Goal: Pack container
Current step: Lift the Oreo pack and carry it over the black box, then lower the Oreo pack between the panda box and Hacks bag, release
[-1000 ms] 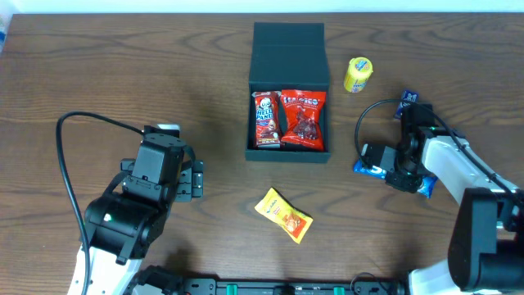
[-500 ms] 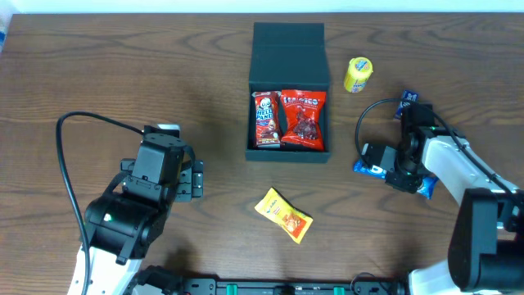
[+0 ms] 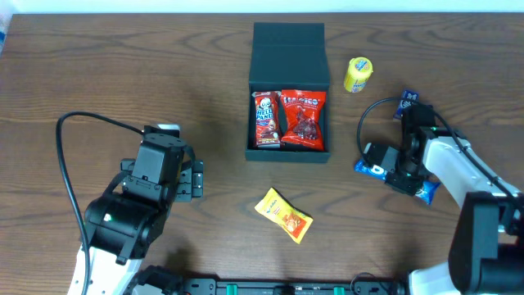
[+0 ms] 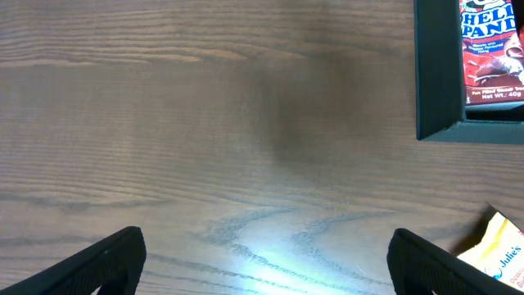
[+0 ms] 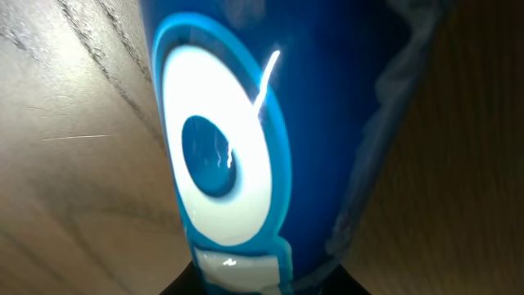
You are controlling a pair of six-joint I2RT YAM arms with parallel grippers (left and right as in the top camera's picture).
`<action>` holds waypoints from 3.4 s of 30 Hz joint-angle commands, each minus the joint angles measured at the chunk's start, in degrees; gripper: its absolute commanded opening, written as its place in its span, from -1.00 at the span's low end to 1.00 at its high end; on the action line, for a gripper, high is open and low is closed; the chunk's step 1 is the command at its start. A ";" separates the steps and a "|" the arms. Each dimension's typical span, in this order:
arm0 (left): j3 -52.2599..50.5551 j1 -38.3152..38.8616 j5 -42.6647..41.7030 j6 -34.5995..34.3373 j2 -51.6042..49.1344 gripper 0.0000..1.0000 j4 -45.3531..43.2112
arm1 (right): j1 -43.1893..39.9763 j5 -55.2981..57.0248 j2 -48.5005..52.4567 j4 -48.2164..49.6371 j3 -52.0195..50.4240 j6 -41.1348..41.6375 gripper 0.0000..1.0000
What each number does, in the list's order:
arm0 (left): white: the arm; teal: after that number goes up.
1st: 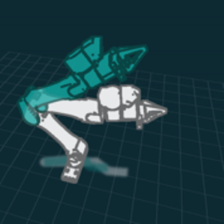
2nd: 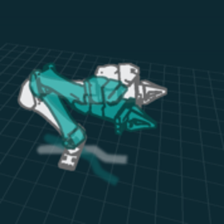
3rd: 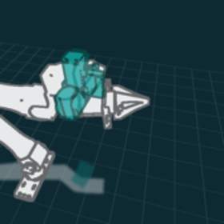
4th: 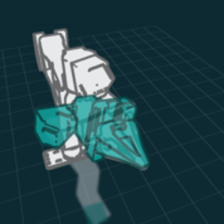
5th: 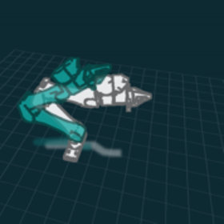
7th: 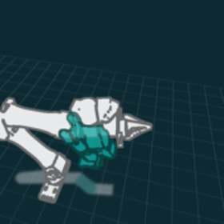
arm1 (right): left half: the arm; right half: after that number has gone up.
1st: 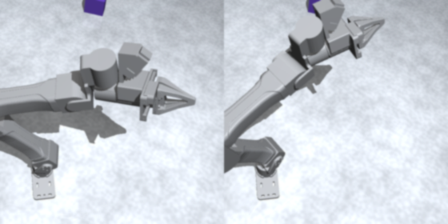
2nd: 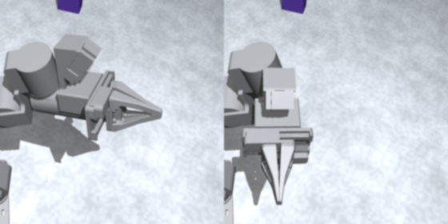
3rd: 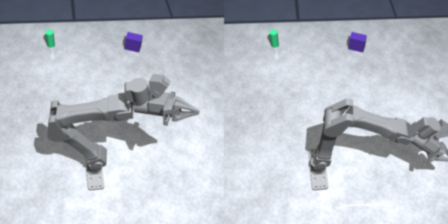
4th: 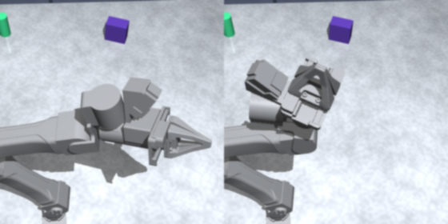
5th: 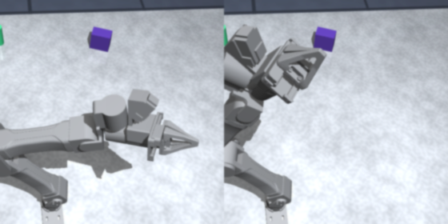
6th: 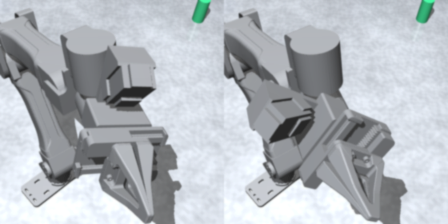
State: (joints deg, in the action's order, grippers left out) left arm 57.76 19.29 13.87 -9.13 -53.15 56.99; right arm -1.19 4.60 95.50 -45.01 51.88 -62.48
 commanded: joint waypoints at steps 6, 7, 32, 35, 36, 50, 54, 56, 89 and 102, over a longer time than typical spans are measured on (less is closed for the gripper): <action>-0.17 -0.24 0.02 0.35 -0.09 0.90 0.13 | 0.63 0.13 -11.34 -6.16 -0.24 5.27 -0.98; -0.17 -0.24 0.02 0.35 -0.09 0.90 0.13 | 0.81 0.13 -12.68 -7.02 -0.24 6.36 -0.97; -0.17 -0.24 0.02 0.35 -0.09 0.91 0.13 | 31.45 0.07 -28.37 -20.48 8.55 56.15 -0.98; -0.17 -0.24 0.02 0.35 -0.09 0.91 0.13 | 35.45 0.07 -27.63 -19.08 10.95 62.77 -0.97; -0.17 -0.24 0.02 0.35 -0.09 0.90 0.13 | 36.72 0.07 -27.02 -18.78 11.87 64.98 -0.97; -0.17 -0.24 0.02 0.35 -0.09 0.91 0.13 | 44.41 4.90 -9.79 -10.27 25.59 87.54 -0.97; -0.17 -0.24 0.02 0.35 -0.09 0.90 0.13 | 43.69 13.66 -6.88 -3.98 26.99 94.82 -0.97; -0.20 -0.24 0.02 0.35 -0.09 0.90 0.13 | 43.50 15.04 -5.70 -1.88 27.39 96.89 -0.97; -0.17 -0.24 0.02 0.35 -0.09 0.90 0.13 | 33.59 -0.76 17.75 -2.16 41.13 96.06 -0.97; -0.17 -0.24 0.02 0.35 -0.09 0.90 0.13 | 33.03 -7.06 19.28 -2.36 41.11 90.05 -0.98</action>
State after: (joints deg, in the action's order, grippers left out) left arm 57.76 19.29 13.87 -9.13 -53.15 56.99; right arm 32.29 -0.62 114.28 -47.18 91.79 30.00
